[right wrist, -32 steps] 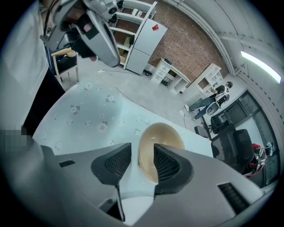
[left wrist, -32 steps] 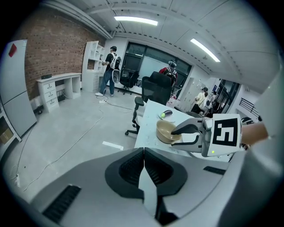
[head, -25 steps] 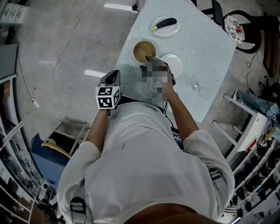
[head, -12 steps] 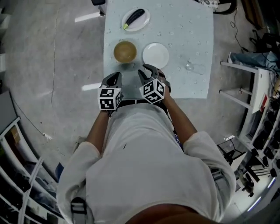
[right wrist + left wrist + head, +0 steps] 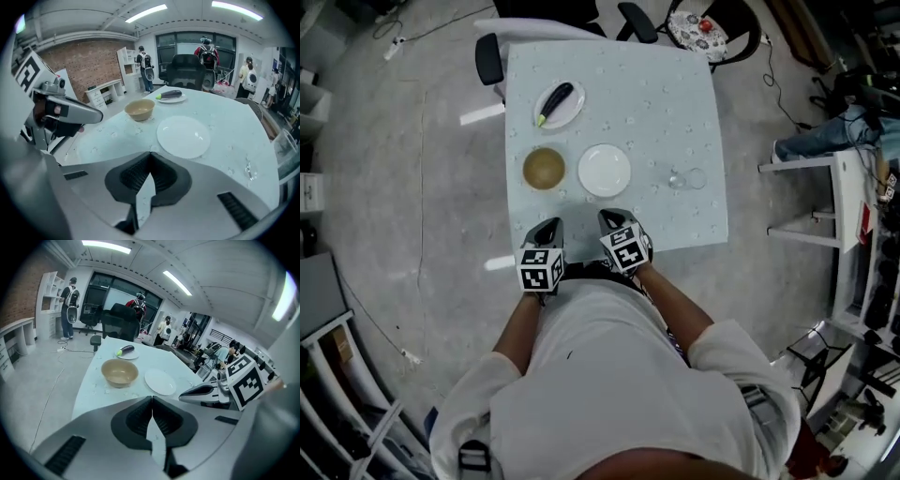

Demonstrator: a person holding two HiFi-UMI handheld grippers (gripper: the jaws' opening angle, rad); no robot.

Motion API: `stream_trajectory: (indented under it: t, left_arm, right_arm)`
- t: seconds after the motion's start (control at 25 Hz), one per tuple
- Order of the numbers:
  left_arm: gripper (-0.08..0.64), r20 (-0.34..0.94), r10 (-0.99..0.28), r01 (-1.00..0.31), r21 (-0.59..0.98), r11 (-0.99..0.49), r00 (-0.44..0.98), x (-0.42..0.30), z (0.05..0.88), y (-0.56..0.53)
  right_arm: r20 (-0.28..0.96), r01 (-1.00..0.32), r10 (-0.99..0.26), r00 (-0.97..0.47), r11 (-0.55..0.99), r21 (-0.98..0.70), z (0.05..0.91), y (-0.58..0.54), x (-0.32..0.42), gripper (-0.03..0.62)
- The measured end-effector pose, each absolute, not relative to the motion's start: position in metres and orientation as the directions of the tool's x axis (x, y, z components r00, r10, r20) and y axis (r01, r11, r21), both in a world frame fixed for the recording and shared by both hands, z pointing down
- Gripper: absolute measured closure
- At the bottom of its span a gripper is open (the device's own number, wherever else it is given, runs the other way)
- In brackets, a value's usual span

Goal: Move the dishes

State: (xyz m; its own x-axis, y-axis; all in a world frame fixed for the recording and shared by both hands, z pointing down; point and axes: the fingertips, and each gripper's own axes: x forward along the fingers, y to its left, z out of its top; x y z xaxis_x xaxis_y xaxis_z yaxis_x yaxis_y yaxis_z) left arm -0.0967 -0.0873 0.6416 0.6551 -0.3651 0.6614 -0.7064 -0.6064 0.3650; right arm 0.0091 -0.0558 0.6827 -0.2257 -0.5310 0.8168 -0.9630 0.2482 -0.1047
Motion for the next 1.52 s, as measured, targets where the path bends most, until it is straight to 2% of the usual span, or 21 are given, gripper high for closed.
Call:
stream_trajectory:
  t: [0.4, 0.68, 0.88, 1.04, 1.2, 1.52]
  left_arm:
    - [0.54, 0.633, -0.315, -0.63, 0.363, -0.687, 0.707, -0.029, 0.634, -0.011]
    - [0.54, 0.575, -0.335, -0.604, 0.375, -0.703, 0.747, -0.016, 0.598, 0.024]
    - [0.54, 0.49, -0.396, -0.582, 0.318, -0.748, 0.776, -0.025, 0.551, -0.002]
    - [0.54, 0.376, -0.482, -0.577, 0.196, -0.793, 0.791, -0.031, 0.492, -0.029]
    - [0.54, 0.26, -0.495, -0.548, 0.2, -0.812, 0.829, -0.042, 0.44, -0.044]
    - [0.54, 0.147, -0.531, -0.55, 0.159, -0.82, 0.835, -0.07, 0.38, -0.05]
  right_arm:
    - [0.733, -0.99, -0.666, -0.138, 0.077, -0.116, 0.645, 0.025, 0.06, 0.595]
    - [0.66, -0.994, -0.745, -0.097, 0.042, -0.099, 0.608, 0.057, 0.067, 0.595]
    - [0.553, -0.998, -0.833, -0.03, -0.007, -0.065, 0.557, 0.036, 0.064, 0.595]
    - [0.459, -0.998, -0.887, 0.042, -0.061, -0.028, 0.501, 0.023, 0.062, 0.595]
    - [0.355, -0.994, -0.929, 0.108, -0.111, 0.011, 0.45, 0.01, 0.059, 0.595]
    - [0.223, -0.986, -0.96, 0.167, -0.16, 0.047, 0.381, 0.015, 0.049, 0.595]
